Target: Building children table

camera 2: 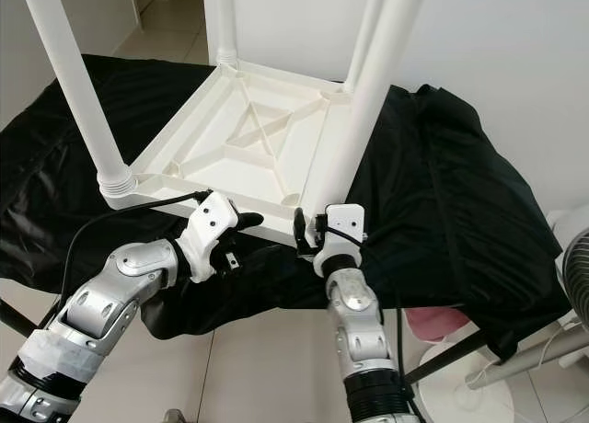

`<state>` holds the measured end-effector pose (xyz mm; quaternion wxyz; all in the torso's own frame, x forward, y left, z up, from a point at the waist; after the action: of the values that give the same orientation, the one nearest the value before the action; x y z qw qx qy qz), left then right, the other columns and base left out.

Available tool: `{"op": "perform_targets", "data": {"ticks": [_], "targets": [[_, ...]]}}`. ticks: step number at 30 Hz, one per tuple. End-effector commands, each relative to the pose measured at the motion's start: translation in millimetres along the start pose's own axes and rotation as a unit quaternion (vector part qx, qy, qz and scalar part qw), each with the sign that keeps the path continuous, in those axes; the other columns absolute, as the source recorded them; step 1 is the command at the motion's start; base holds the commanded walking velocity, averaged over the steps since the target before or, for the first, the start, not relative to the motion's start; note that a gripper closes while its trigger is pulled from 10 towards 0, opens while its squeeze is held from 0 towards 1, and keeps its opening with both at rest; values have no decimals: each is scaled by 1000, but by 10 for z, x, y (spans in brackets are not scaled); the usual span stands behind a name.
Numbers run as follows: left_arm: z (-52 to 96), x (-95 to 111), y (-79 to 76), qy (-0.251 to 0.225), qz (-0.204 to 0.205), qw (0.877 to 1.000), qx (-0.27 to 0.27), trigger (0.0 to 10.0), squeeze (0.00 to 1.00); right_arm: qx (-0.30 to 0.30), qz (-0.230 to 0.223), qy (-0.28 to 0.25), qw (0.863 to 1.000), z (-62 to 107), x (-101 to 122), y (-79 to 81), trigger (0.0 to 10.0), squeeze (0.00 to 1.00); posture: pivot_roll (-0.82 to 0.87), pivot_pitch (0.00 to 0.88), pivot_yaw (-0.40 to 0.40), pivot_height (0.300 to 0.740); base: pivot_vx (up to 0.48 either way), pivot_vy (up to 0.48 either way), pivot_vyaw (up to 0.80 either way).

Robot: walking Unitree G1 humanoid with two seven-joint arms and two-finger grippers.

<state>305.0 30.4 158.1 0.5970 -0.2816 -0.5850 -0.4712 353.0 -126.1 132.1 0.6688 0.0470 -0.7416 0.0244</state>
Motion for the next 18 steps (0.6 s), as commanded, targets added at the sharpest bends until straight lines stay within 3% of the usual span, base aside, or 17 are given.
{"op": "perform_targets", "data": {"ticks": [1, 5, 6, 8, 10, 18], "targets": [[0, -4, -16, 1, -5, 1000, -8, 10000, 0, 33, -12, -6, 999, 13, 16, -23, 10000, 1000, 52, 1, -89, 740, 0, 0, 0], [6, -8, -14, 1, -4, 1000, -7, 10000, 0, 76, -16, -8, 997, 12, 28, -25, 10000, 988, 50, 0, -89, 740, 0, 0, 0], [5, -9, -12, 1, -4, 1000, -6, 10000, 0, 97, -9, -8, 995, 9, 32, -41, 10000, 0, 50, 0, -88, 740, 0, 0, 0], [5, -9, -12, 1, -4, 1000, -6, 10000, 0, 97, -9, -8, 995, 9, 32, -41, 10000, 0, 50, 0, -88, 740, 0, 0, 0], [3, -7, -9, 0, -4, 1000, -6, 10000, 0, 154, 2, -4, 988, 3, 36, -77, 10000, 0, 51, 0, -87, 740, 0, 0, 0], [4, -6, 2, 0, -5, 1000, -6, 10000, 0, 232, 29, 10, 972, -23, 18, -110, 10000, 0, 50, 0, -82, 740, 0, 0, 0]]}}
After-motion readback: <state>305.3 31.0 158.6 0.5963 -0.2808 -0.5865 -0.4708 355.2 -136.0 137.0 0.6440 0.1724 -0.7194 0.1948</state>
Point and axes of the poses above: a point about 5 cm out from each wrist's last joint towards the gripper, its own z axis pointing back from the gripper into the wrist, its own x axis along the axis of the wrist's last joint, y = z × x, the point moved 5 cm from there along -z, pointing out of the wrist towards the gripper
